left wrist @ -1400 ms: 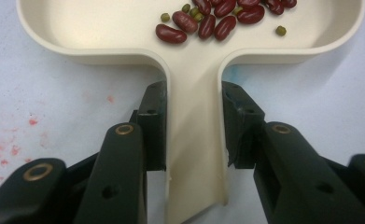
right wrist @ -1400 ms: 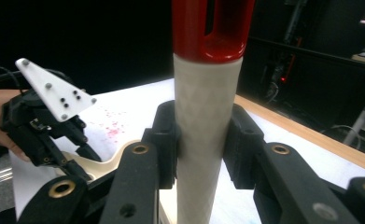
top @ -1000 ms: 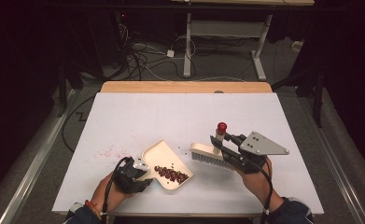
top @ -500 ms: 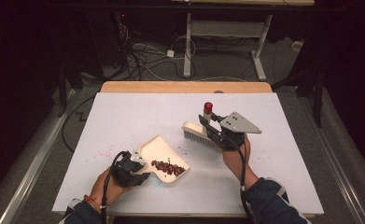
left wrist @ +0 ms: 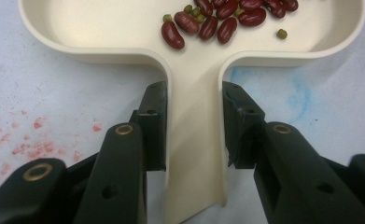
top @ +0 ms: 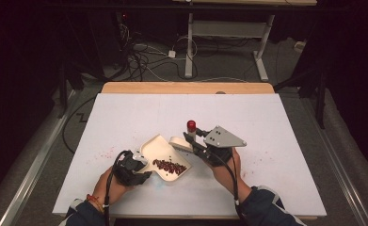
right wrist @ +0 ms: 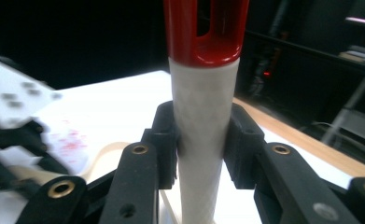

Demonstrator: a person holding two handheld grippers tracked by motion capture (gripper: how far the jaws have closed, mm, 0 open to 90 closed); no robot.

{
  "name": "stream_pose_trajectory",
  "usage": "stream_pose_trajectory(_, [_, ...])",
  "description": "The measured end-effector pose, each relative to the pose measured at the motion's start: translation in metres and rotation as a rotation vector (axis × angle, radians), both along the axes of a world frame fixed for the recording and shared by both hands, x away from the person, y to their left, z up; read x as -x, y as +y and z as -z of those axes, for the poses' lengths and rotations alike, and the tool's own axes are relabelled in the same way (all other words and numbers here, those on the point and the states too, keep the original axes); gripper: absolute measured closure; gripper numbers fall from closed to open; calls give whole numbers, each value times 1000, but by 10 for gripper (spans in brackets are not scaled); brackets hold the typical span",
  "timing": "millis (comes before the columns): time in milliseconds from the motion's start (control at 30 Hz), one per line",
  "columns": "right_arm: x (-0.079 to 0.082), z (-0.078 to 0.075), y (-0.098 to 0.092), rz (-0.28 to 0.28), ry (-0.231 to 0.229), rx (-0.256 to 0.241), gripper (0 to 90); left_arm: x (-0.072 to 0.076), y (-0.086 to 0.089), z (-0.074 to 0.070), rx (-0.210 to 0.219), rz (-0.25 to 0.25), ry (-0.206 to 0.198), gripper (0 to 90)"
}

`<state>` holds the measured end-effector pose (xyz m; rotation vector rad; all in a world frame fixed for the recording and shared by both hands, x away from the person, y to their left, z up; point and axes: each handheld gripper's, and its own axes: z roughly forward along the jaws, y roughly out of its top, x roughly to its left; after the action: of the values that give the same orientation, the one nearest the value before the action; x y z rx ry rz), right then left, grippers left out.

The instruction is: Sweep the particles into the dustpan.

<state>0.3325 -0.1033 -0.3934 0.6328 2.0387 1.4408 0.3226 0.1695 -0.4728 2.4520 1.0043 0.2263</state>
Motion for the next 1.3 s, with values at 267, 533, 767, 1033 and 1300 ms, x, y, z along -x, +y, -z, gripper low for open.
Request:
stream_pose_trajectory(267, [18,-5,12,-64,-16,-25,698,0,0,0,1,0,-4,630])
stream_pose_trajectory(533, [16,-15,-2,-34,-50,-41,697,0,0,0,4,3,-5,630])
stream_pose_trajectory(767, [7,-13,-9,30,-77,-33,697,0,0,0,10,-5,-4,630])
stream_pose_trajectory(1033, [2,1,6,67,-108,57,697,1,0,-4,13,-5,-10,631])
stream_pose_trajectory(1300, [5,-1,0,81,-96,72,697,4,7,-4,11,-14,-4,631])
